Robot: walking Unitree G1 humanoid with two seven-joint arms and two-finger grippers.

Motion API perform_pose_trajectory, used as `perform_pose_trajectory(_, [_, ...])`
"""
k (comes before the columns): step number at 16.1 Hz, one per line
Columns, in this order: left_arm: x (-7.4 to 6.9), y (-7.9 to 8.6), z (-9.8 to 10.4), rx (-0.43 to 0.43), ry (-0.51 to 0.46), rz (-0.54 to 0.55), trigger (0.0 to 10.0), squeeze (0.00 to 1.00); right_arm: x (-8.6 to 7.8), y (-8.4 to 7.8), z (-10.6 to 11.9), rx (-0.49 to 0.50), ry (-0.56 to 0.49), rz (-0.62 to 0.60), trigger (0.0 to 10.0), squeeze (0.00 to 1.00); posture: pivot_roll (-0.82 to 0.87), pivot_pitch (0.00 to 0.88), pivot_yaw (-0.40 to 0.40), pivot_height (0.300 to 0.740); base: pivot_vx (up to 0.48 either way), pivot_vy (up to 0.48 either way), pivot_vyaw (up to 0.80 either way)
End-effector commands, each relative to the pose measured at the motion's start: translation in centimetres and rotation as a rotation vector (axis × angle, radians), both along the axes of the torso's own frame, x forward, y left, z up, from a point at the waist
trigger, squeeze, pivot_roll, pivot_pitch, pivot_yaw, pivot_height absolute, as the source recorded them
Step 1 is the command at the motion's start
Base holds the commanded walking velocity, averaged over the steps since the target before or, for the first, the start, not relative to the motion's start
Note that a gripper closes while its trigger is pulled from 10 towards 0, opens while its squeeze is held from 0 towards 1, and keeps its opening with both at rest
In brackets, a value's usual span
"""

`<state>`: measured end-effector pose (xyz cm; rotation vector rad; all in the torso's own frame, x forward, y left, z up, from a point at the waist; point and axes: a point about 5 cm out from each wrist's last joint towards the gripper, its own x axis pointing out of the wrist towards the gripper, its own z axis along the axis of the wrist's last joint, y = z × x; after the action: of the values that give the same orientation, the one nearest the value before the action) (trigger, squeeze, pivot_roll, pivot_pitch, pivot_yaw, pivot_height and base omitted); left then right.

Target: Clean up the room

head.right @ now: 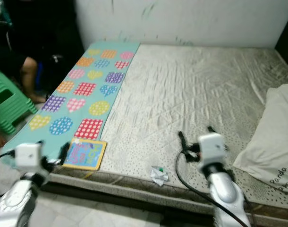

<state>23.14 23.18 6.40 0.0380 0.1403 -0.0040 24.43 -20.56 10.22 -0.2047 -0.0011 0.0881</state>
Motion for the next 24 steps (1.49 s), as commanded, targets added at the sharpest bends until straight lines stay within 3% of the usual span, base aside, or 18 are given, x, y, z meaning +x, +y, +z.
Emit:
perform_pose_trajectory(1, [-0.1,0.5,0.3,0.018,-0.012,0.008,10.0,0.0,0.0,0.0,0.6,0.004,-0.018,0.003,10.0,0.0,-0.19,0.0,0.067,0.74,0.0,0.0,0.0])
perform_pose_trajectory(8, [0.7,0.6,1.2,-0.021,-0.04,0.029,10.0,0.0,0.8,0.4,1.4,-0.004,-0.052,0.009,10.0,0.0,-0.18,0.0,0.07,0.74,0.0,0.0,-0.07])
perform_pose_trajectory(10, [0.1,0.4,1.0,-0.059,-0.019,0.019,10.0,0.0,0.9,0.5,1.2,0.0,-0.048,0.014,10.0,0.0,-0.18,0.0,0.083,0.74,0.0,0.0,0.0])
perform_pose_trajectory(12, [-0.8,0.1,1.1,-0.026,-0.006,-0.01,10.0,0.0,0.5,0.5,1.3,0.011,-0.045,0.004,10.0,0.0,-0.18,0.0,0.081,0.74,0.0,0.0,0.0])
perform_pose_trajectory(15, [-1.8,-0.3,0.3,-0.05,0.03,-0.025,10.0,0.0,-0.5,1.0,0.3,0.002,0.01,0.047,10.0,0.0,-0.18,0.0,0.07,0.74,0.0,0.0,0.0])
perform_pose_trajectory(20, [-1.2,-1.2,0.2,-0.088,0.05,-0.044,10.0,0.0,-0.5,0.6,-0.4,-0.041,0.069,0.045,10.0,0.0,-0.19,0.0,0.067,0.74,0.0,0.0,0.0])
perform_pose_trajectory(24, [-0.9,-1.2,0.1,-0.095,0.069,-0.041,10.0,0.0,-0.7,0.5,-0.3,-0.044,0.076,0.042,10.0,0.0,-0.2,0.0,0.071,0.74,0.0,0.424,0.0])
